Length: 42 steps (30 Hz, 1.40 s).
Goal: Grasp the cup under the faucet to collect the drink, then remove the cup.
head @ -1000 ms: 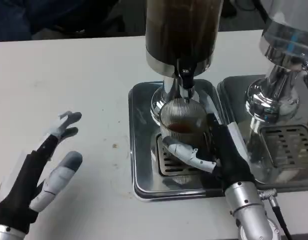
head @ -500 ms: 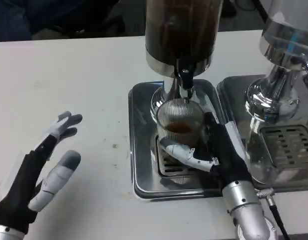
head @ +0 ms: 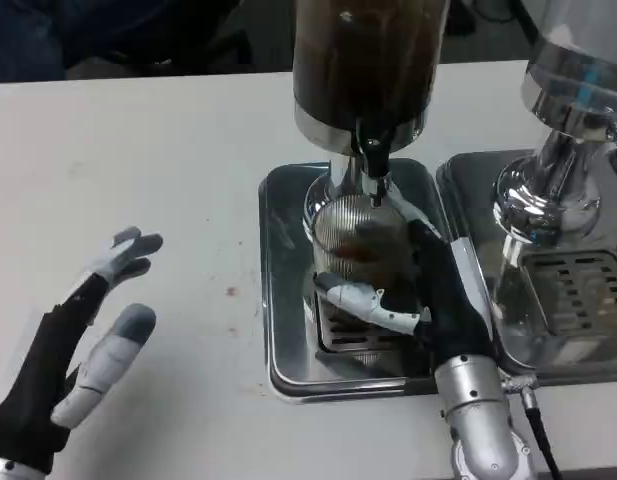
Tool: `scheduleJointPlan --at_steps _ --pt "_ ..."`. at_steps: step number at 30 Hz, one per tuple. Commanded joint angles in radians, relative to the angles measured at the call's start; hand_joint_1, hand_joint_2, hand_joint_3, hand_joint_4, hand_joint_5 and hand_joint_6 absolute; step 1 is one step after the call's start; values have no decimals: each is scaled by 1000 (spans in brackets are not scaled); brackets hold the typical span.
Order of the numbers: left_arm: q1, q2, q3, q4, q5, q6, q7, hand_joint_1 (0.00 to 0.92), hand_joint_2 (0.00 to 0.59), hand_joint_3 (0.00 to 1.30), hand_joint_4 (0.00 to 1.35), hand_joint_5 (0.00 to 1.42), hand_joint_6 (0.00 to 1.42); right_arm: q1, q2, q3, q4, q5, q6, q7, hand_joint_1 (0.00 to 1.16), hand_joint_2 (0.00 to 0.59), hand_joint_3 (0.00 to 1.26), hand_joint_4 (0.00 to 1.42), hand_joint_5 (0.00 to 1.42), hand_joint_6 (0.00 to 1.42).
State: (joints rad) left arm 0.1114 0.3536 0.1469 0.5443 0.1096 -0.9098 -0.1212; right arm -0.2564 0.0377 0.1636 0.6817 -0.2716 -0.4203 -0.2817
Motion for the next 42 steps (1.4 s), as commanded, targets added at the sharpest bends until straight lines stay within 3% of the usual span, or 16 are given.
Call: scheduleJointPlan --at_steps 1,16,26,42 --pt "11 12 6 -14 -12 12 5 0 145 245 90 191 56 0 8 -6 41 -11 1 -40 1085 233 385 495 527 723" --pt "9 11 -1 -13 -20 20 -1 0 146 248 110 209 56 17 16 -10 25 -30 -41 -136 1162 143 592 641 743 1004" --pt "10 10 -8 -14 -23 21 -6 0 146 254 111 215 55 40 23 -11 -9 -43 -64 -174 1162 122 666 717 794 1090" --pt "-7 17 -35 6 -22 22 -33 0 146 255 124 216 55 143 6 8 -163 -77 -73 -169 1073 108 764 820 902 1243"
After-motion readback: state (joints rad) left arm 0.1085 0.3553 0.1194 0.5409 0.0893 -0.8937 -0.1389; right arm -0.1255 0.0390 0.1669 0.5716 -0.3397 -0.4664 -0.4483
